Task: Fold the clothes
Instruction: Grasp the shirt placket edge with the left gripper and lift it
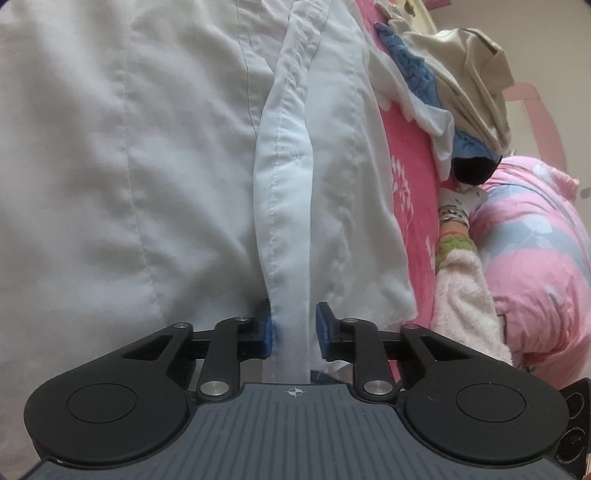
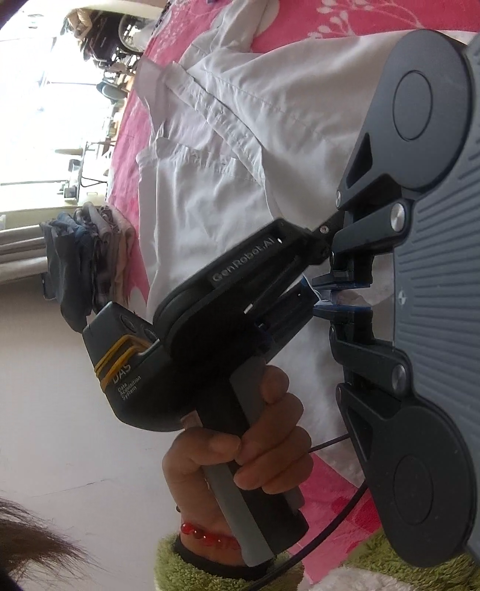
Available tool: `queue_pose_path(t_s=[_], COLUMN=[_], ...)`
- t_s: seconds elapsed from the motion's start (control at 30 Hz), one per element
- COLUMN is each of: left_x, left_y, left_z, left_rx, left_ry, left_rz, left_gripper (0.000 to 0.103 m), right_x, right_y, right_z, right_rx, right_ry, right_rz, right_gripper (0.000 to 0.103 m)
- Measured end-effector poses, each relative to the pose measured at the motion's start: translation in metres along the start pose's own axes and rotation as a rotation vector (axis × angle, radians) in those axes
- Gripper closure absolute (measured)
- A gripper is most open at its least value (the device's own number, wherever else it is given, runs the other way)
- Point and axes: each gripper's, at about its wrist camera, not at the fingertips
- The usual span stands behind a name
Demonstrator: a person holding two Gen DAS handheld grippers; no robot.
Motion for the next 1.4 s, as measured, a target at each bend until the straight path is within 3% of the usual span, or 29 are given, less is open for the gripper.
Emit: queue_pose_path(t_s=[0.27, 0.47, 0.6, 0.8, 0.93, 1.07, 1.1, 1.2, 1.37, 1.4], left_x=[-0.001, -0.003, -0.004, -0.009, -0.011, -0.014, -0.014, -0.013, -0.010, -0.011], left_y=[-0.001, 0.000, 0.001, 0.006, 0.007, 0.008, 0.008, 0.008, 0.006, 0.006], left_z=[0.002, 0.003, 0.002, 0.001, 0.001, 0.001, 0.000, -0.004, -0.015, -0.016], left_rx=[0.009, 0.009, 0.013, 0.016, 0.016, 0.015, 0.006, -0.058, -0.226, -0.257], left_ry=[-0.011, -0.018, -0.020, -0.017, -0.017, -0.014, -0.014, -0.005, 0.022, 0.027], left_rz=[0.014, 0.035, 0.047, 0.081, 0.094, 0.087, 0.084, 0.052, -0.013, -0.018], left_gripper=[0.083, 0.077, 0.076, 0.076, 0.077, 0.087, 0.093, 0.099, 0.100, 0.100], right_x=[-0.002, -0.015, -0.031, -0.084, -0.110, -0.119, -0.121, -0.127, -0.128, -0.128], right_y=[0.016, 0.040, 0.078, 0.151, 0.162, 0.167, 0.169, 0.174, 0.179, 0.180], right_z=[-0.013, -0.034, -0.055, -0.092, -0.093, -0.083, -0.079, -0.072, -0.069, -0.069], right_rx=[0.027, 0.062, 0.036, -0.011, -0.004, -0.006, -0.016, -0.036, -0.075, -0.084], right_ry=[-0.020, -0.037, -0.038, -0.042, -0.048, -0.053, -0.063, -0.057, 0.009, 0.023], right_rz=[0.145, 0.365, 0.593, 1.094, 1.264, 1.345, 1.369, 1.421, 1.447, 1.450], right_gripper=[0.085, 0.082, 0.075, 0.063, 0.063, 0.063, 0.063, 0.063, 0.065, 0.070])
Point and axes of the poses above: each gripper's, at about its wrist camera, not at the fingertips, and z roughly the way its jaws point, y to its right, x to its top
